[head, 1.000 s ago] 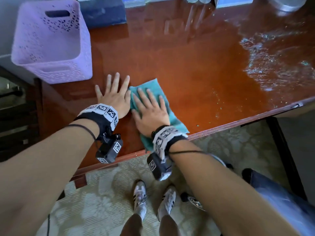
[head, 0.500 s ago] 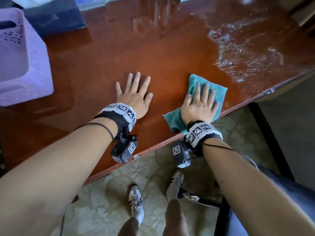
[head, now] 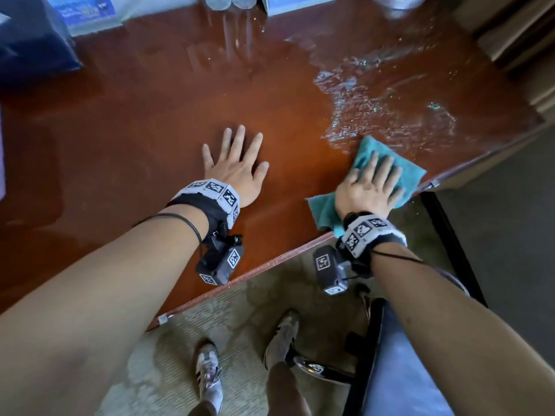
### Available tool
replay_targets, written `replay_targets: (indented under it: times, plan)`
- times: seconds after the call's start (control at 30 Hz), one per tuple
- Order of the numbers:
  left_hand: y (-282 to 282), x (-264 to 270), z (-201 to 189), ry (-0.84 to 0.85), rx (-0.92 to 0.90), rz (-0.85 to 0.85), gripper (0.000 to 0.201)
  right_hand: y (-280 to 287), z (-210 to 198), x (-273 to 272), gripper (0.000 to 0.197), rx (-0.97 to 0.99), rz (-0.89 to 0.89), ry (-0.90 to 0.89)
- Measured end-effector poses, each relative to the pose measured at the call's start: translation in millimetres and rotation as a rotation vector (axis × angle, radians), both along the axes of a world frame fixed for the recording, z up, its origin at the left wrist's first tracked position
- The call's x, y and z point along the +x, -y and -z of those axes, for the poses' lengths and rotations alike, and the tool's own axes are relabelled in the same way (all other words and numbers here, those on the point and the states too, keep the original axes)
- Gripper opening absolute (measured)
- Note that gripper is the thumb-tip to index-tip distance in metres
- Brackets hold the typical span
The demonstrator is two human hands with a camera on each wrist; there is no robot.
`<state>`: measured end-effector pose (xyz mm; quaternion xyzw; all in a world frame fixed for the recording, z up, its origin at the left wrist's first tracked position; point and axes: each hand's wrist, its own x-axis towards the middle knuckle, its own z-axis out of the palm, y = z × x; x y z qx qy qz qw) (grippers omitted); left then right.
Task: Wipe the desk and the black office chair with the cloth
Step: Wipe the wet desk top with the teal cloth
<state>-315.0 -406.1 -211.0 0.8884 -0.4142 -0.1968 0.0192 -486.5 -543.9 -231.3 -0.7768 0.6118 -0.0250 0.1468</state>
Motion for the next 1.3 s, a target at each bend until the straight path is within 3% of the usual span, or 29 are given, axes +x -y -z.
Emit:
replay_targets:
  times: [0.07, 0.13, 0.2, 0.27, 0.4, 0.47, 0.5, 0.57, 0.63, 0.67, 0.73, 0.8, 0.9, 0.97, 1.03, 1.1, 1.23, 1.3]
  plan:
    - [12, -5, 3, 0.003, 0.005, -0.016, 0.058, -35, 3, 27, 0.057, -0.069, -0.378, -0.007]
    - [18, -6, 4, 0.021, 0.009, -0.03, 0.057, -52, 1, 40, 0.055, 0.003, -0.751, -0.009]
    - [20, -3, 4, 0.041, 0.026, -0.043, 0.058, -26, -3, 32, 0.054, 0.016, -0.862, -0.025]
    - [20, 1, 3, 0.042, 0.056, -0.058, 0.06, 22, 1, 6, 0.054, -0.049, -0.712, -0.04]
    - [27, 0, 1, 0.004, 0.053, -0.096, 0.061, 113, 1, -51, 0.056, -0.006, -0.122, -0.017]
    - [30, 1, 2, 0.01, 0.04, -0.112, 0.061, 110, 4, -38, 0.06, -0.015, 0.042, 0.006]
    - [32, 1, 3, 0.008, 0.041, -0.123, 0.061, 91, 4, -22, 0.063, -0.053, 0.027, 0.011]
    - [35, 1, 4, 0.007, 0.049, -0.153, 0.061, 33, 7, 14, 0.062, -0.126, -0.264, 0.021]
    - [36, 0, 4, 0.018, 0.045, -0.171, 0.059, -24, 9, 43, 0.058, -0.067, -0.725, -0.01]
    - [35, 1, 5, 0.025, 0.043, -0.175, 0.058, -36, 5, 49, 0.056, -0.017, -0.871, -0.005]
    - [27, 6, 4, 0.03, 0.056, -0.204, 0.059, -16, -1, 46, 0.055, -0.032, -0.981, 0.017]
    - [15, 13, 1, 0.031, 0.09, -0.225, 0.061, 31, 4, 23, 0.053, -0.072, -0.838, -0.029]
    - [3, 27, -5, 0.025, 0.124, -0.242, 0.062, 106, 0, -24, 0.054, -0.042, -0.321, -0.075]
    - [0, 33, -8, 0.017, 0.11, -0.253, 0.063, 122, -3, -32, 0.055, 0.012, -0.034, -0.026]
    - [0, 38, -9, 0.031, 0.078, -0.233, 0.063, 104, -5, -10, 0.055, 0.051, 0.08, -0.016]
    - [0, 41, -7, 0.028, 0.07, -0.217, 0.062, 63, -2, 25, 0.056, 0.035, -0.091, -0.036]
    - [-2, 46, -4, -0.018, 0.047, -0.279, 0.059, -43, -7, 86, 0.055, 0.063, -0.825, -0.06]
    - [-4, 54, -6, -0.026, 0.027, -0.298, 0.058, -61, -15, 99, 0.054, 0.13, -1.029, -0.099]
